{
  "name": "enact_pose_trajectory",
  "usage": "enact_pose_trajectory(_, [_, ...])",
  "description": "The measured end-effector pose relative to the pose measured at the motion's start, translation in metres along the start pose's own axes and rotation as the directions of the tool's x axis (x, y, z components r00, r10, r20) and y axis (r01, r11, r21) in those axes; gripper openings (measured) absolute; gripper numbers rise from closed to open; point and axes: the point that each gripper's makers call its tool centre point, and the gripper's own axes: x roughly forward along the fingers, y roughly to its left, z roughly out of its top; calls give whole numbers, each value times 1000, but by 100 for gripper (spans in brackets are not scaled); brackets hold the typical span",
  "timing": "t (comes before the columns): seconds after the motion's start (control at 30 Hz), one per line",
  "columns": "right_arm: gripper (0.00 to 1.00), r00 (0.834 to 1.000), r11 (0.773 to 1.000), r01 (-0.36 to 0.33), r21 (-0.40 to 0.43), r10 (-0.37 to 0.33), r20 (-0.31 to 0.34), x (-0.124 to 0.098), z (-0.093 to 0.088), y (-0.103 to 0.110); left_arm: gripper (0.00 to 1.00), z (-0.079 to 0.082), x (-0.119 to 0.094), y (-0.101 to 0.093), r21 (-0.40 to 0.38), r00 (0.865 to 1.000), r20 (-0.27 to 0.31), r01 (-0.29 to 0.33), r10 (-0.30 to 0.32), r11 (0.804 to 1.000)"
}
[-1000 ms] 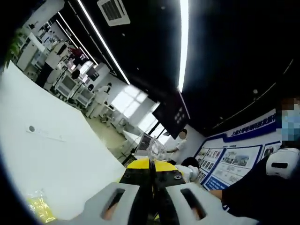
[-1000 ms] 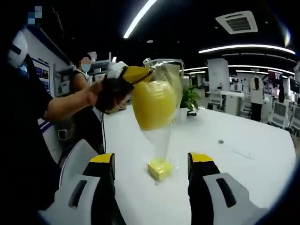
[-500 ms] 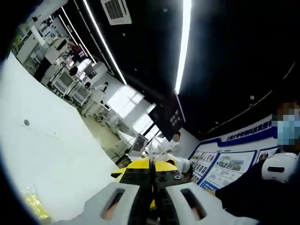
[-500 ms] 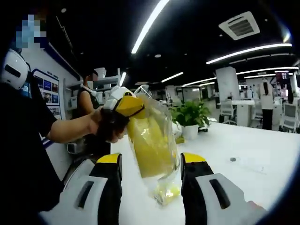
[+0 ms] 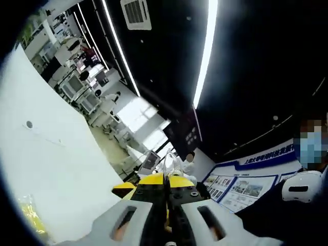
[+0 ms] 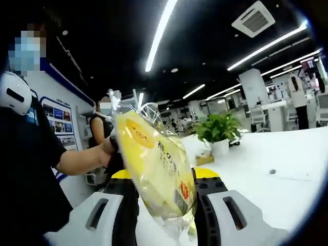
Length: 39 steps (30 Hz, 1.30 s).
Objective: Compare the silicone blocks by pressing each to a similar depth, holding the contact briefly, and releasing to observe deformation and rebound differences across the visible hardness samples.
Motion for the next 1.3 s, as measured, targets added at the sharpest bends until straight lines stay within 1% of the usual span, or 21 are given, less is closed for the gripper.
enact_pose_trajectory(0.2, [26,1000,1000,-16,-12,16,-4,3,-3,3,0,1,-3,5,4,1000,-1,-7,7,1000])
enact_pose_trajectory(0.27, [23,1000,1000,-17,-1,17,-7,3,-4,3,0,1,-3,6,14,1000,-4,-10,10,1000])
enact_pose_trajectory(0.63, [16,999,998,-4,62,6,-37,3,-8,4,0,0,-4,9,10,1000,-2,-25,25,1000])
enact_pose_trajectory(0.73, [15,999,997,0,77,4,-52,3,-9,5,0,-1,-5,11,12,999,-4,-32,32,999])
enact_pose_trajectory(0.83, [14,999,998,-2,57,5,-54,3,-10,5,0,-2,-5,11,11,999,-6,-31,31,999])
enact_pose_trajectory(0.9, [13,998,998,-7,66,11,-61,3,-11,6,0,-3,-5,11,11,999,-9,-35,35,999])
enact_pose_trajectory(1.07, [12,998,999,-2,45,5,-67,2,-12,5,0,-4,-6,12,11,999,-8,-36,36,999])
enact_pose_trajectory(1.23, [12,998,999,-6,46,9,-68,2,-11,6,0,-5,-6,11,5,999,-8,-31,31,999])
enact_pose_trajectory(1.3, [13,997,997,-2,73,8,-71,2,-11,5,0,-4,-5,11,2,999,-6,-33,33,999])
